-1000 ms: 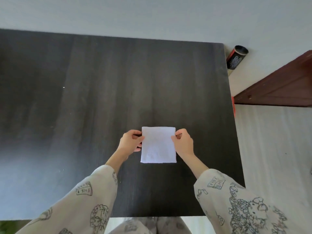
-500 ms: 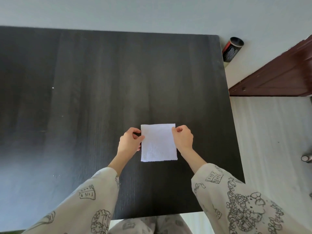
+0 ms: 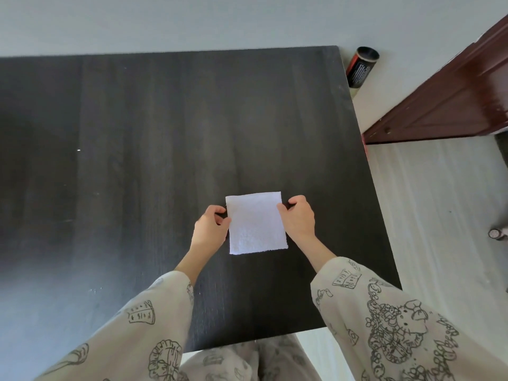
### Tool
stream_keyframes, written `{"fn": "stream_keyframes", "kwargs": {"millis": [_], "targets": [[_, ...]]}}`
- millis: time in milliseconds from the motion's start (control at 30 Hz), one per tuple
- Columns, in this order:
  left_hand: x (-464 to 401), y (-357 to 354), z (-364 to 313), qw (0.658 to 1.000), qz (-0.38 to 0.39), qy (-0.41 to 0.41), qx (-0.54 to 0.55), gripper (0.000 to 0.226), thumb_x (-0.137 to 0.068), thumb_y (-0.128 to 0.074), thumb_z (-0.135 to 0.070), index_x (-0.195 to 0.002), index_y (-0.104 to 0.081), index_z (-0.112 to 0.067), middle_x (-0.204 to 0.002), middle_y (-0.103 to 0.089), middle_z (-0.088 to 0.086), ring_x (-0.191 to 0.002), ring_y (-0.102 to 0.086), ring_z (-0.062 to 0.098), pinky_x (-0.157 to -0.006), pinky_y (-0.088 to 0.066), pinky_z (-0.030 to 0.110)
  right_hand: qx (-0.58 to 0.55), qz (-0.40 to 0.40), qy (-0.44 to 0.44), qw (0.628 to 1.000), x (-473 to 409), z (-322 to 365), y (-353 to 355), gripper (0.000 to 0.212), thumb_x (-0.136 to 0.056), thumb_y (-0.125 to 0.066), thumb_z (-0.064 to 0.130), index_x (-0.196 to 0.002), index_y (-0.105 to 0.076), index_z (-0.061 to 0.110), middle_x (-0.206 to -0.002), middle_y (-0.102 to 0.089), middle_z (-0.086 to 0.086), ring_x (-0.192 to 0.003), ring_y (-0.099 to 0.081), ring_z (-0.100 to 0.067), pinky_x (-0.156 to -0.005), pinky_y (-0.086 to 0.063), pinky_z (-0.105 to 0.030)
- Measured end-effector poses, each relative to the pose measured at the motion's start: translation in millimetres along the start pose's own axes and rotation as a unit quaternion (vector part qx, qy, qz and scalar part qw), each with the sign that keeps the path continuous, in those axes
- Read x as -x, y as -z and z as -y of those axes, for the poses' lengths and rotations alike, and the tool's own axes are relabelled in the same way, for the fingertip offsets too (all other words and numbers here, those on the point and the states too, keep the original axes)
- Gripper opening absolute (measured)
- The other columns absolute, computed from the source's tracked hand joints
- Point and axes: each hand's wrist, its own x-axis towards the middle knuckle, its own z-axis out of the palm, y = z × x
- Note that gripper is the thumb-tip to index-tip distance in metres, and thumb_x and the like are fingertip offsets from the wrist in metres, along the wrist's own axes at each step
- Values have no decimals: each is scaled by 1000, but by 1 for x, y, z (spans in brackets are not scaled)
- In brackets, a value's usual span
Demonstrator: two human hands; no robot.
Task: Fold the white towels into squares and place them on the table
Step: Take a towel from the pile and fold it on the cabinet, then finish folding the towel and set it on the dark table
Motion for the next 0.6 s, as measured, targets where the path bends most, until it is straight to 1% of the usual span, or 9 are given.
{"fn": "stream_keyframes", "kwargs": {"millis": [67,167,233,300,433,500,533,600], "targets": [[10,4,-2,1000,9,-1,-7,38,-93,-52,-20,-129,-43,-10,-111,-58,7,-92,-58,21,-79,-52,33,-15,9,-21,1000,10,-5,9,32,-94,-52,25,-121,-48,9,-118,-57,-8,-97,-55,-17,-75,-41,-24],[32,10,-8,1000,-2,-26,-7,37,-94,-47,-17,-131,-42,-11,-111,-57,4,-93,-52,18,-73,-41,27,-32,34,-41,998,30,-17,32,32,-96,-48,26,-125,-49,11,-124,-55,-6,-110,-54,-19,-87,-41,-24],[49,8,-16,999,-6,-48,6,35,-94,-45,-16,-129,-43,-13,-114,-58,6,-97,-55,22,-69,-40,25,-63,46,-46,996,46,-30,54,32,-96,-48,27,-125,-49,12,-125,-55,-5,-112,-54,-18,-95,-42,-27],[65,-2,-28,997,1,-77,7,32,-95,-43,-17,-127,-45,-14,-116,-57,8,-100,-58,25,-67,-42,24,-102,43,-54,992,63,-48,78,30,-96,-48,27,-123,-51,13,-123,-56,-4,-110,-55,-18,-97,-44,-29],[108,-53,-61,987,45,-154,-31,23,-95,-44,-20,-117,-52,-18,-110,-60,7,-95,-61,24,-78,-50,34,-181,14,-71,981,101,-103,133,26,-97,-45,28,-116,-54,12,-112,-62,-5,-96,-59,-13,-84,-47,-23],[136,-90,-79,976,81,-194,-57,20,-95,-47,-19,-113,-54,-18,-107,-63,5,-94,-61,23,-85,-51,38,-237,-1,-78,968,126,-143,165,24,-98,-45,27,-112,-56,11,-105,-64,-7,-90,-60,-15,-77,-46,-22],[152,-111,-89,969,106,-211,-71,19,-95,-47,-18,-112,-55,-19,-105,-63,4,-94,-61,22,-87,-50,38,-264,-12,-80,961,141,-166,181,22,-97,-45,26,-109,-57,11,-102,-65,-7,-88,-61,-16,-73,-46,-22],[187,-159,-109,951,159,-243,-102,16,-95,-47,-16,-109,-56,-19,-102,-64,3,-94,-62,22,-87,-50,36,-308,-45,-88,946,173,-220,216,18,-96,-48,24,-103,-58,12,-97,-67,-8,-84,-63,-18,-71,-46,-25]]}}
